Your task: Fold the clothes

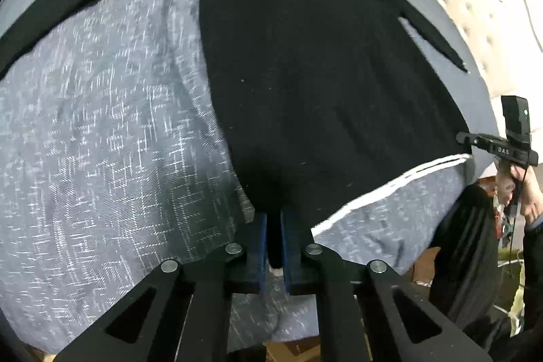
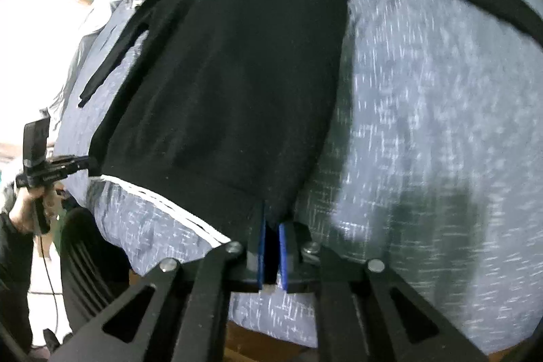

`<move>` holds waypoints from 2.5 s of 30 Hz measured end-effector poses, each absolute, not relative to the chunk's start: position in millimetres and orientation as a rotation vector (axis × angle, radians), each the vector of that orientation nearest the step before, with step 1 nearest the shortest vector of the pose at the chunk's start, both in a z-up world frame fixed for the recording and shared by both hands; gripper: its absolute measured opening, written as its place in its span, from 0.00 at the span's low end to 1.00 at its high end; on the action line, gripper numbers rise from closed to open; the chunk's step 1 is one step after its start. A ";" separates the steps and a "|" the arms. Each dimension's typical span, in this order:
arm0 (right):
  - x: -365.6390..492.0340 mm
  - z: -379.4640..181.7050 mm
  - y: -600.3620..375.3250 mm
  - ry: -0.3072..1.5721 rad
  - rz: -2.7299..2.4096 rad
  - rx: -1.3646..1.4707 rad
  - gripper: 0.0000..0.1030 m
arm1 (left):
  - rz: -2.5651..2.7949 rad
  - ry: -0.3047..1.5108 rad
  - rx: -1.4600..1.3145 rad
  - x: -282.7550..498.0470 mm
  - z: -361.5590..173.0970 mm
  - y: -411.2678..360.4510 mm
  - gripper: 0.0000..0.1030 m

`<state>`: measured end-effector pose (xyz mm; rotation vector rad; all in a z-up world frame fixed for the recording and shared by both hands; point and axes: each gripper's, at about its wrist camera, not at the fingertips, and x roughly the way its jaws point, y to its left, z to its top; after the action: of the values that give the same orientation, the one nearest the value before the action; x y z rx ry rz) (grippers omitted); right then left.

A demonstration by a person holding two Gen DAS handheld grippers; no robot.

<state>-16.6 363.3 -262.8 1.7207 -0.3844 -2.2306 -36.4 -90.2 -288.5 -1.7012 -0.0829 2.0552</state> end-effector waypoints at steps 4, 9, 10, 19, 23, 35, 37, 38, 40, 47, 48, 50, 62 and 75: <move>-8.6 -225.7 368.6 -0.308 -2.289 1.658 0.05 | 2.069 -0.067 -1.642 -26.8 -263.3 -94.0 0.06; 6.0 -200.0 376.0 -0.225 -2.317 1.645 0.05 | 2.064 -0.031 -1.597 -14.8 -241.4 -93.6 0.06; 10.1 -202.6 375.2 -0.214 -2.311 1.657 0.05 | 2.057 -0.024 -1.595 -11.4 -238.7 -92.8 0.06; 25.0 -249.4 372.2 -0.212 -2.266 1.793 0.05 | 2.007 0.015 -1.703 2.1 -273.5 -87.0 0.07; 25.4 -262.6 369.5 -0.225 -2.213 1.838 0.06 | 1.998 0.001 -1.747 1.5 -288.8 -92.1 0.07; 20.7 -253.8 388.8 -0.305 -2.221 1.825 0.10 | 1.982 -0.010 -1.783 -3.1 -285.3 -104.3 0.15; 17.3 -249.0 394.3 -0.343 -2.232 1.815 0.10 | 2.006 -0.035 -1.762 -5.5 -277.4 -108.4 0.17; 16.1 -246.2 397.0 -0.366 -2.232 1.807 0.10 | 2.022 -0.042 -1.748 -6.4 -273.0 -110.3 0.18; 15.1 -238.2 399.5 -0.377 -2.243 1.775 0.10 | 2.057 -0.055 -1.714 -8.8 -263.7 -114.0 0.19; 2.2 -243.1 393.3 -0.386 -2.247 1.744 0.10 | 2.193 -0.145 -1.579 -30.2 -241.0 -118.3 0.21; 0.9 -249.3 388.4 -0.377 -2.234 1.760 0.10 | 2.208 -0.163 -1.559 -33.4 -238.5 -116.7 0.26; -0.9 -261.6 381.4 -0.374 -2.202 1.792 0.10 | 2.237 -0.201 -1.519 -40.0 -233.3 -113.5 0.33; -21.1 -251.7 431.4 -0.517 -2.354 1.709 0.20 | 2.371 -0.331 -1.407 -79.8 -237.7 -103.1 0.54; -46.7 -217.7 649.4 -1.171 -2.872 1.445 0.43 | 2.458 -0.462 -1.347 -126.9 -245.9 -105.2 0.62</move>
<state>-46.7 649.4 -217.7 1.4446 -1.1711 -2.8722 -126.9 -105.2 -245.9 -1.3469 -0.4625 2.4575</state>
